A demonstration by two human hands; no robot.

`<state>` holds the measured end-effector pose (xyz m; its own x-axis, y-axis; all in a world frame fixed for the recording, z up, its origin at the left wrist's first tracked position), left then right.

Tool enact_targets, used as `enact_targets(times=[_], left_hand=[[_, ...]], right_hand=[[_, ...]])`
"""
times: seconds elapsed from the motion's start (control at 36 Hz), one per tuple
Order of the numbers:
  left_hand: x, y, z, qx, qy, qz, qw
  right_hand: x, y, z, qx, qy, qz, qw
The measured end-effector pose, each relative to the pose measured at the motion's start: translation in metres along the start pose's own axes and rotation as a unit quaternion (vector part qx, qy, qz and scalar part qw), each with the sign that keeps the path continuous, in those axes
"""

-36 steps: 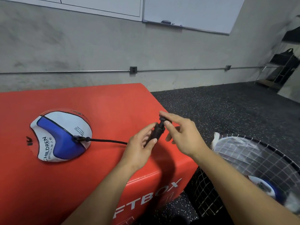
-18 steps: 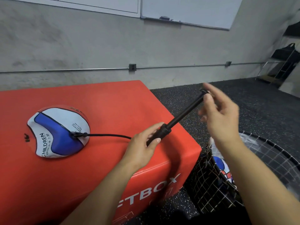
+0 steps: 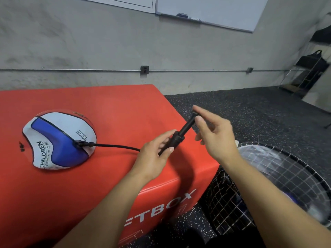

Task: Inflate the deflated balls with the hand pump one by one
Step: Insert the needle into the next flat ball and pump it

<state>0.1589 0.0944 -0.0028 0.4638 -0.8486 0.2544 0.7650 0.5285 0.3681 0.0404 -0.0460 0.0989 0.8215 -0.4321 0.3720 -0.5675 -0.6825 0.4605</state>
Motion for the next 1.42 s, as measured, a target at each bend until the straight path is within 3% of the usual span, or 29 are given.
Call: enact_targets(times=[0.19, 0.44, 0.78, 0.94, 1.28, 1.42], left_hand=[[0.001, 0.004, -0.002, 0.004, -0.002, 0.032, 0.999], [0.000, 0.000, 0.003, 0.006, -0.002, 0.019, 1.000], [-0.001, -0.010, 0.002, 0.035, 0.001, -0.022, 0.999], [0.000, -0.005, 0.001, 0.038, -0.002, -0.025, 0.999], [0.001, 0.004, -0.013, -0.006, 0.026, 0.006, 1.000], [0.003, -0.002, -0.005, 0.011, 0.030, 0.005, 0.999]], right_hand=[[0.000, -0.034, 0.025, -0.024, -0.022, -0.081, 0.996], [-0.006, -0.025, 0.019, -0.006, -0.015, -0.075, 0.997], [-0.009, 0.063, -0.008, 0.107, 0.024, 0.110, 0.988], [-0.005, 0.066, -0.015, 0.078, 0.025, 0.144, 0.986], [0.009, -0.018, 0.006, -0.048, -0.003, -0.032, 0.998], [-0.001, -0.025, 0.024, -0.063, -0.031, -0.066, 0.995]])
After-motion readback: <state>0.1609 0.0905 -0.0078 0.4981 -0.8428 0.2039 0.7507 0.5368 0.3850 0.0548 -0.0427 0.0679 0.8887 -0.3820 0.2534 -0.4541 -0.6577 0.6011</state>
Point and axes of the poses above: each hand's wrist, its own x-axis towards the middle knuckle, its own y-axis out of the back of the hand, z = x × y, the point moved 9 cm from there along x, towards the middle knuckle, and after that the axes turned 14 degrees about -z, right-handed, at the moved point
